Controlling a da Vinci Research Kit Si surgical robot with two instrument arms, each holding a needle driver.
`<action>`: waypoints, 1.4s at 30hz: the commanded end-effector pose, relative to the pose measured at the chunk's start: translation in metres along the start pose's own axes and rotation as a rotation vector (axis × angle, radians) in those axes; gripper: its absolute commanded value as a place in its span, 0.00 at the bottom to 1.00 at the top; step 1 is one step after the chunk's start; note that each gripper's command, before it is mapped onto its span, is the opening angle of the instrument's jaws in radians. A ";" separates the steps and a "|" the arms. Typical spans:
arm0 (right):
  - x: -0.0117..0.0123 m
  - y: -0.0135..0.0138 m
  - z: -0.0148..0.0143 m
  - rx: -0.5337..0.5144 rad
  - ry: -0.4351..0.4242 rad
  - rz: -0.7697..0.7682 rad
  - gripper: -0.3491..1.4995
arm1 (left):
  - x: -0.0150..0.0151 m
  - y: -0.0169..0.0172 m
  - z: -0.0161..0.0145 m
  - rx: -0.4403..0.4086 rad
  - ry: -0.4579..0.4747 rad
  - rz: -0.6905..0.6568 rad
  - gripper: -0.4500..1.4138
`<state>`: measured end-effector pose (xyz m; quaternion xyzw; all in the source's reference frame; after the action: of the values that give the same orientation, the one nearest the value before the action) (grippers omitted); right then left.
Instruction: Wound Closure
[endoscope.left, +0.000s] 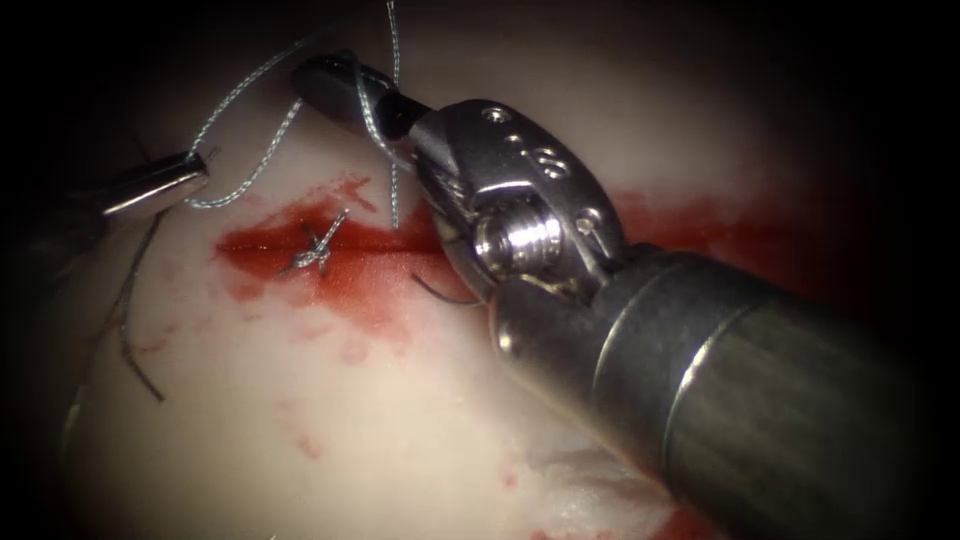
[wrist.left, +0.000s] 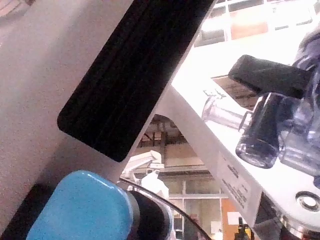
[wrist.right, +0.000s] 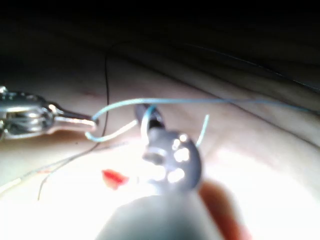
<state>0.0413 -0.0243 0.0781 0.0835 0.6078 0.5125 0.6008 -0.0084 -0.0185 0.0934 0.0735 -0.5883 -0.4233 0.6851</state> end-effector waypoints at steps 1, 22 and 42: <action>0.0006 0.0005 0.0013 -0.023 0.018 -0.002 0.00 | -0.0007 -0.0004 0.0010 0.017 -0.002 0.002 0.00; -0.0004 0.0046 -0.0022 0.249 -0.367 -0.082 0.00 | -0.0079 0.0038 -0.0016 -0.025 -0.065 0.035 0.00; -0.0042 0.0009 -0.0063 0.949 -0.538 0.081 0.00 | -0.0068 0.0094 0.0067 -0.395 0.016 0.630 0.00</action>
<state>0.0357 -0.0311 0.0800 0.4986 0.5945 0.1708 0.6073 -0.0089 -0.0069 0.0969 -0.2414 -0.4739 -0.2942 0.7941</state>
